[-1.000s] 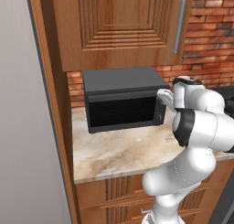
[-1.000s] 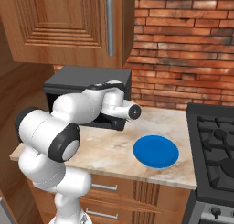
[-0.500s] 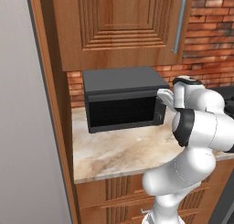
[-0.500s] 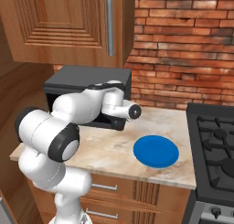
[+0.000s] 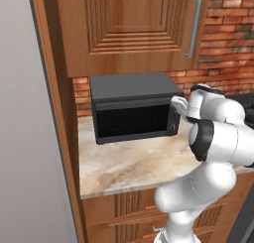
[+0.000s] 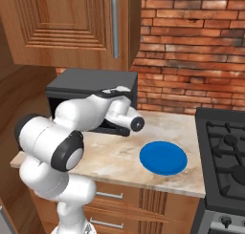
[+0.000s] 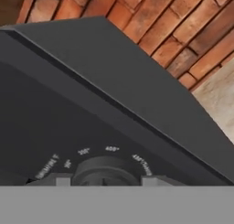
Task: Pull the toaster oven rack outwards. Pick up the baguette from the plate and place it on the toaster oven rack. Close the toaster oven door fully and set the temperature to the lowest setting.
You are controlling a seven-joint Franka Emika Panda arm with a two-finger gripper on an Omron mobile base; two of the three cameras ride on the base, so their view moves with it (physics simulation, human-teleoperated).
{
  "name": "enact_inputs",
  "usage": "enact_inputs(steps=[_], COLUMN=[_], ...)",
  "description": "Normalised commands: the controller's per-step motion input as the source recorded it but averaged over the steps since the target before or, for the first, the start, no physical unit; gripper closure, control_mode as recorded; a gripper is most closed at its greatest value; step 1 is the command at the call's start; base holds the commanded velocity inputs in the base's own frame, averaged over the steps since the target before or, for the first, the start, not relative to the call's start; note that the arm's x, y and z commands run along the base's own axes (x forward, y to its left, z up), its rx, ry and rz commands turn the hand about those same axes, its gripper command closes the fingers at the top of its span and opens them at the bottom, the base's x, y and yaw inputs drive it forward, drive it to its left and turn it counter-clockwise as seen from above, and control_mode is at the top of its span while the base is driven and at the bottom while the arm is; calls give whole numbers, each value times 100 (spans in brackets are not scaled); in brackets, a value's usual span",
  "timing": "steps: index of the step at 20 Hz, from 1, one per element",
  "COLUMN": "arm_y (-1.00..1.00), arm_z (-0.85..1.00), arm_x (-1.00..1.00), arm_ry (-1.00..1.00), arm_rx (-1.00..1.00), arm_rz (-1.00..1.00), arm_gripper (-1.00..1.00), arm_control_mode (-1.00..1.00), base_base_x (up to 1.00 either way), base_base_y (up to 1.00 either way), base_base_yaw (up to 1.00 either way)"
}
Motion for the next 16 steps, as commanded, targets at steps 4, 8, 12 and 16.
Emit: enact_inputs(steps=[4,8,12,16], arm_y=[54,57,51,34], arm_z=[-92,-71,-71,-79], arm_x=[0,0,0,0], arm_ry=[-82,-76,-68,-59], arm_rx=[-68,-84,-90,-89], arm_rz=[6,6,4,3], arm_gripper=[100,100,100,100], arm_control_mode=[-100,-100,-100,-100], base_base_x=[0,0,0,0], base_base_y=[0,0,0,0], base_base_yaw=[0,0,0,0])
